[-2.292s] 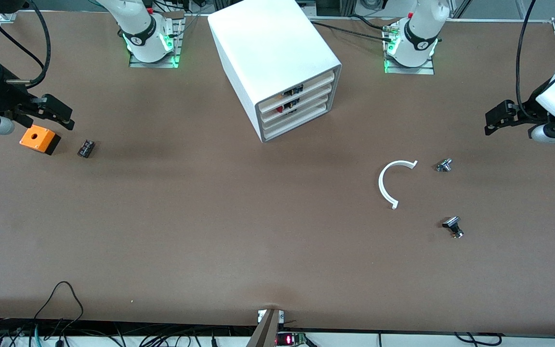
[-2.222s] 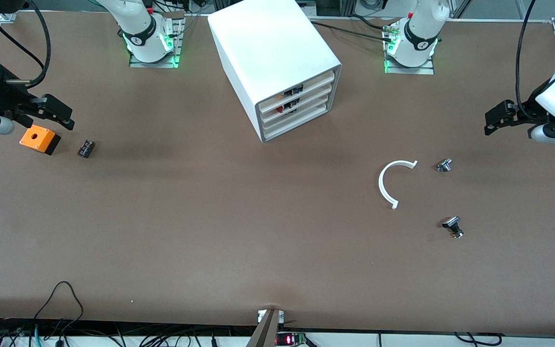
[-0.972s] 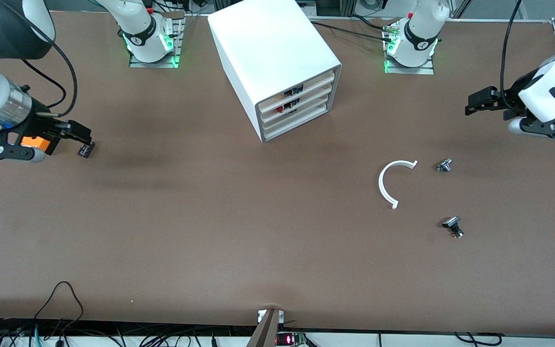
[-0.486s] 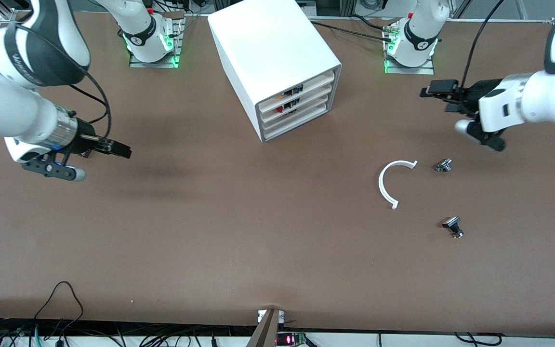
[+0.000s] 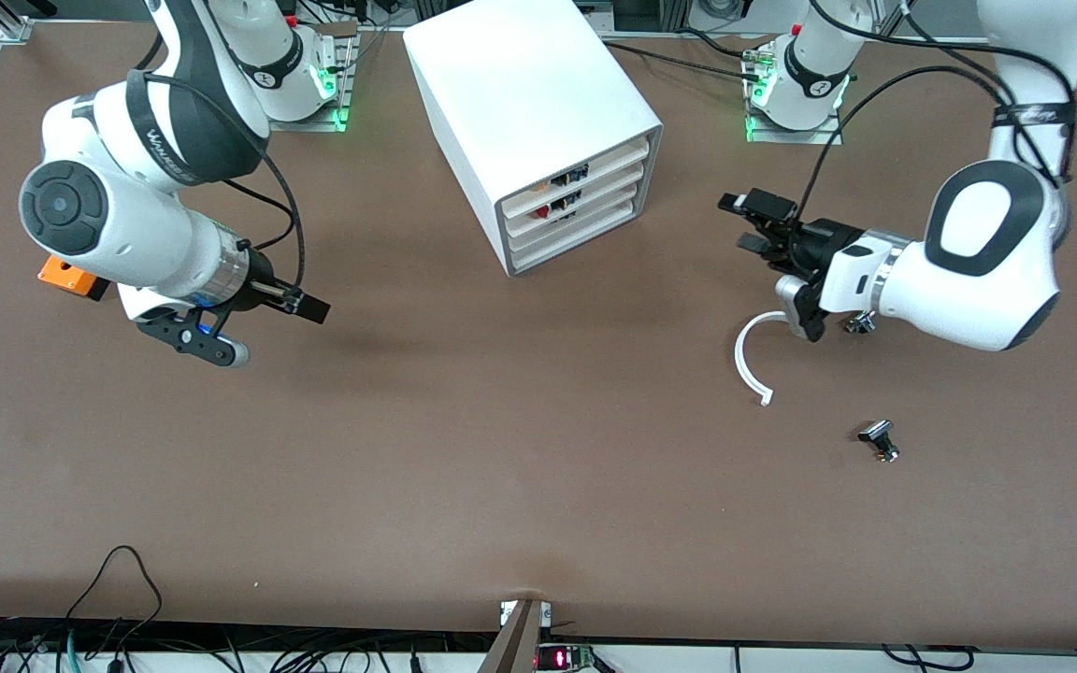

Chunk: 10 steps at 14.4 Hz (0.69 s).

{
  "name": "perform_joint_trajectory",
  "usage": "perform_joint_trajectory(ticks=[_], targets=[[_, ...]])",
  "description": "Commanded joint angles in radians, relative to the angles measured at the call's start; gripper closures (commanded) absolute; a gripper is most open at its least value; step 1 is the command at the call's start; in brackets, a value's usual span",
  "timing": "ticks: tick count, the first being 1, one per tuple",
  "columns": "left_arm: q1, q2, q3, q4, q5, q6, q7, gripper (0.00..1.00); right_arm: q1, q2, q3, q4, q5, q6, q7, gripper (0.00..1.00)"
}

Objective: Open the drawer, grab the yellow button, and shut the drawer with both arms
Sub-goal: 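Grasp the white drawer front with the left gripper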

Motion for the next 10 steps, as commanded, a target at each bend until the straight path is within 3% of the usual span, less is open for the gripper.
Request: perform_joint_trajectory(ticks=[1, 5, 8, 10], targets=[[0.005, -0.022, -0.050, -0.127, -0.096, 0.066, 0.145, 0.00, 0.033, 0.032, -0.004, 0.034, 0.009, -0.009, 0.052, 0.01], [0.003, -0.011, -0.092, -0.228, -0.156, 0.144, 0.202, 0.03, 0.083, 0.037, -0.004, 0.034, 0.006, 0.010, 0.179, 0.01], [0.003, 0.031, -0.102, -0.231, -0.159, 0.148, 0.248, 0.06, 0.115, 0.072, -0.004, 0.065, 0.004, 0.017, 0.236, 0.01], [0.003, 0.031, -0.113, -0.237, -0.185, 0.145, 0.251, 0.15, 0.140, 0.093, -0.004, 0.106, 0.004, 0.016, 0.281, 0.01]])
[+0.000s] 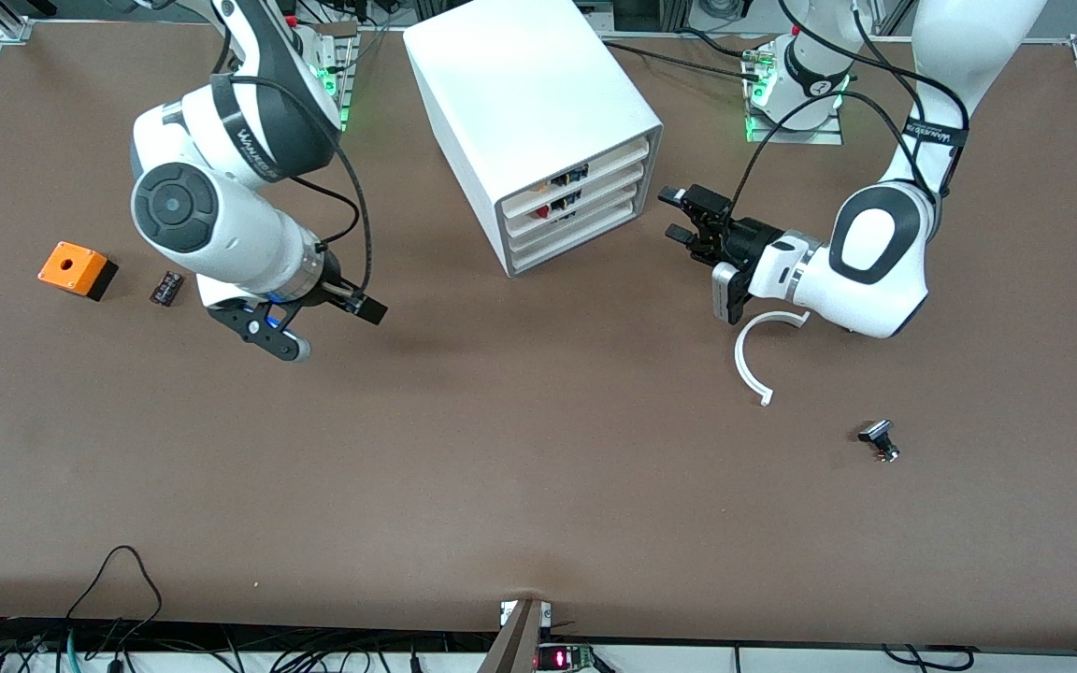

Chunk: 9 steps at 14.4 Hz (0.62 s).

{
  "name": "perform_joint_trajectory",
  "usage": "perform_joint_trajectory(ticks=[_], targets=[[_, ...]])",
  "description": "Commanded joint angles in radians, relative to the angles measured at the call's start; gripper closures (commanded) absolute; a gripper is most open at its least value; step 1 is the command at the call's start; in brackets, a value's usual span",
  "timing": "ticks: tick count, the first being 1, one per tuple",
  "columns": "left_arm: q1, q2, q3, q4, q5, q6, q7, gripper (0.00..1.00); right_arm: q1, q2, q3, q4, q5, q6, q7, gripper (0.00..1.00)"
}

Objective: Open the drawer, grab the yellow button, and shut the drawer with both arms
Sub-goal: 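Grasp the white drawer front with the left gripper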

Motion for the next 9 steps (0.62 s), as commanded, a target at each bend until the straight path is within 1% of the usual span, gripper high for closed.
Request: perform_joint_trajectory(ticks=[1, 4, 6, 7, 9], targets=[[0.006, -0.001, -0.039, -0.021, -0.044, 0.010, 0.028, 0.17, 0.037, 0.057, -0.004, 0.101, 0.003, -0.017, 0.067, 0.01], [0.007, -0.002, -0.056, -0.072, -0.110, 0.010, 0.030, 0.21, 0.044, 0.072, -0.004, 0.121, 0.003, -0.019, 0.087, 0.01], [0.007, -0.002, -0.059, -0.083, -0.114, 0.008, 0.032, 0.22, 0.044, 0.074, -0.004, 0.122, 0.003, -0.019, 0.086, 0.01], [0.007, -0.002, -0.059, -0.100, -0.130, 0.007, 0.050, 0.25, 0.044, 0.074, -0.004, 0.122, 0.003, -0.019, 0.087, 0.01], [0.006, 0.004, -0.074, -0.136, -0.186, 0.010, 0.113, 0.25, 0.044, 0.074, -0.004, 0.122, 0.003, -0.019, 0.087, 0.01]])
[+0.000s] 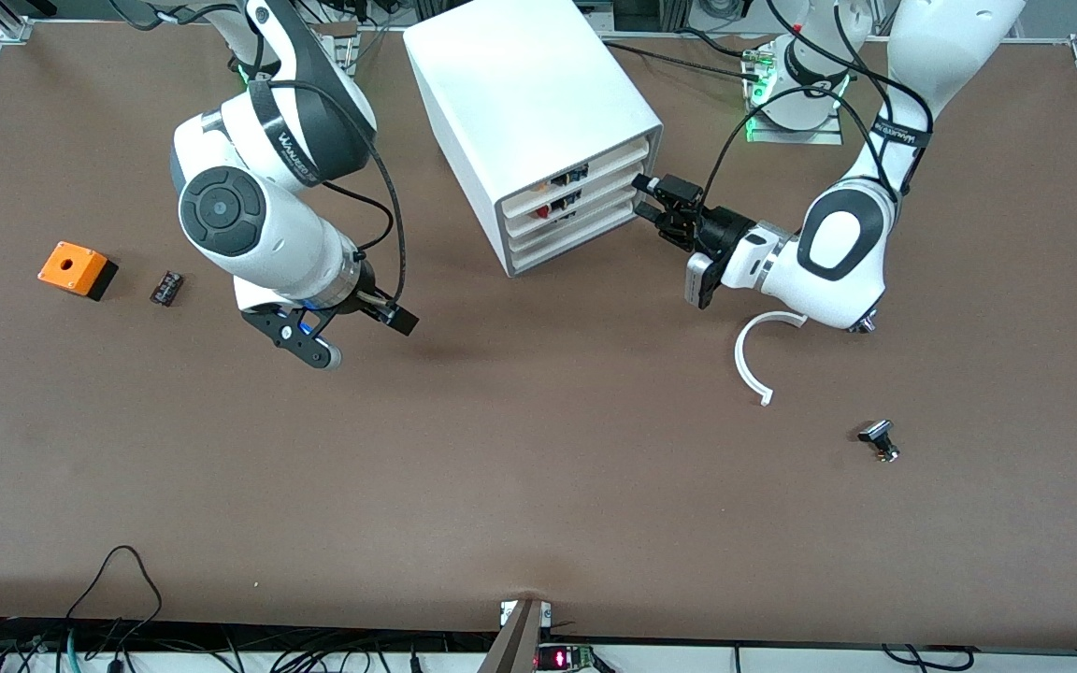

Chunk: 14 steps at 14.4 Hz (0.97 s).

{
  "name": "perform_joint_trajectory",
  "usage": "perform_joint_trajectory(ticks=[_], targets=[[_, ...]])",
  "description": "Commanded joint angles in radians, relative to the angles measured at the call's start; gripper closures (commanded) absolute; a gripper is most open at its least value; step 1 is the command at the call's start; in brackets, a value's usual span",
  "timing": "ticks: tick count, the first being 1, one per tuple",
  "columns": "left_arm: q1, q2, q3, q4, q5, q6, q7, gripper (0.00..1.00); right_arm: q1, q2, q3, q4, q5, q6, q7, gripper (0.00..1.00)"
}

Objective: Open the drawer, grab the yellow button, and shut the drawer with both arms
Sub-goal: 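Grasp the white drawer front with the left gripper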

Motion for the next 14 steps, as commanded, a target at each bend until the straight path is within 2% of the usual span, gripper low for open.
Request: perform_joint_trajectory(ticks=[1, 7, 14], targets=[[0.005, -0.001, -0.021, -0.055, -0.064, 0.009, 0.085, 0.25, 0.005, 0.013, -0.003, 0.032, 0.001, -0.021, 0.016, 0.01], [0.005, 0.014, -0.037, -0.093, -0.087, 0.012, 0.168, 0.27, 0.011, 0.013, -0.003, 0.034, 0.003, -0.019, 0.030, 0.01], [-0.041, 0.040, -0.052, -0.109, -0.119, 0.089, 0.177, 0.37, 0.039, 0.031, -0.003, 0.067, 0.004, -0.012, 0.094, 0.01]])
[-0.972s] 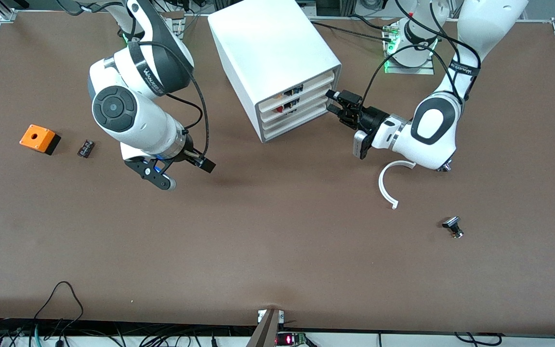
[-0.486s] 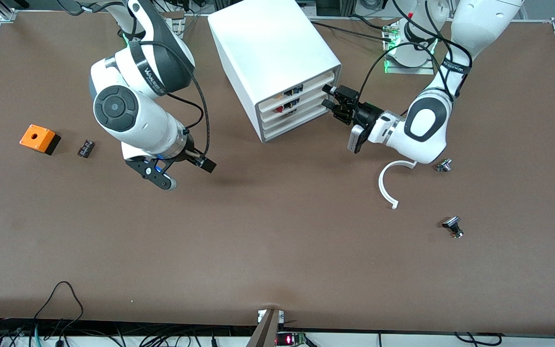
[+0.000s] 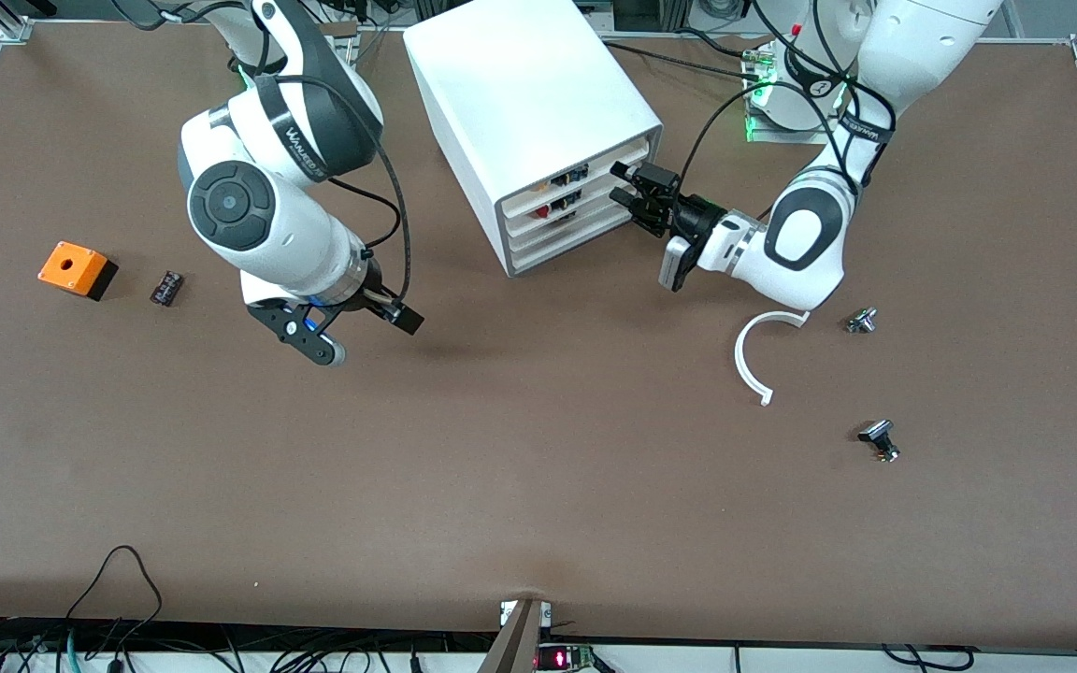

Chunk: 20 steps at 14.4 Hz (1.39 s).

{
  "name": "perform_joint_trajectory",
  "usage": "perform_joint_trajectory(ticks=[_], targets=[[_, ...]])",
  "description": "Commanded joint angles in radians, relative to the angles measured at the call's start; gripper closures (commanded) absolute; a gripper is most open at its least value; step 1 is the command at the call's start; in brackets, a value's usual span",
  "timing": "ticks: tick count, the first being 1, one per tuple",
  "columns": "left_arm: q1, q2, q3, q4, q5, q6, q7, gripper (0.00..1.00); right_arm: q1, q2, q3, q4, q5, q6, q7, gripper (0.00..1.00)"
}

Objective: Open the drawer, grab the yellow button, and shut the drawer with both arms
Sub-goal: 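Pull the drawer open with the left gripper while the right gripper approaches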

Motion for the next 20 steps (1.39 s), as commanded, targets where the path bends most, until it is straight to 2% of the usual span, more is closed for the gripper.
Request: perform_joint_trajectory(ticks=[1, 2, 6, 8, 12, 14, 17, 20], targets=[[-0.015, 0.007, -0.004, -0.024, -0.033, 0.027, 0.030, 0.40, 0.018, 0.043, -0.002, 0.076, 0.006, -0.014, 0.073, 0.01], [-0.018, 0.006, -0.006, -0.029, -0.036, 0.027, 0.031, 0.43, 0.029, 0.055, -0.002, 0.099, 0.004, -0.017, 0.097, 0.01], [-0.048, 0.007, -0.013, -0.047, -0.049, 0.030, 0.031, 0.73, 0.049, 0.078, -0.003, 0.140, 0.004, -0.020, 0.144, 0.01], [-0.050, 0.007, -0.013, -0.050, -0.049, 0.028, 0.039, 1.00, 0.053, 0.086, -0.003, 0.154, 0.006, -0.020, 0.161, 0.01], [-0.027, 0.009, -0.004, -0.018, -0.041, 0.027, 0.030, 1.00, 0.075, 0.118, -0.002, 0.222, 0.006, -0.023, 0.238, 0.01], [0.014, 0.029, 0.000, 0.025, -0.027, 0.027, 0.022, 1.00, 0.095, 0.145, -0.002, 0.274, 0.006, -0.023, 0.293, 0.01], [0.079, 0.102, 0.000, 0.141, 0.069, 0.027, 0.019, 1.00, 0.131, 0.182, -0.003, 0.340, 0.004, -0.022, 0.385, 0.01], [0.106, 0.135, 0.005, 0.192, 0.076, 0.027, 0.018, 1.00, 0.164, 0.205, -0.003, 0.374, 0.006, -0.006, 0.477, 0.01]])
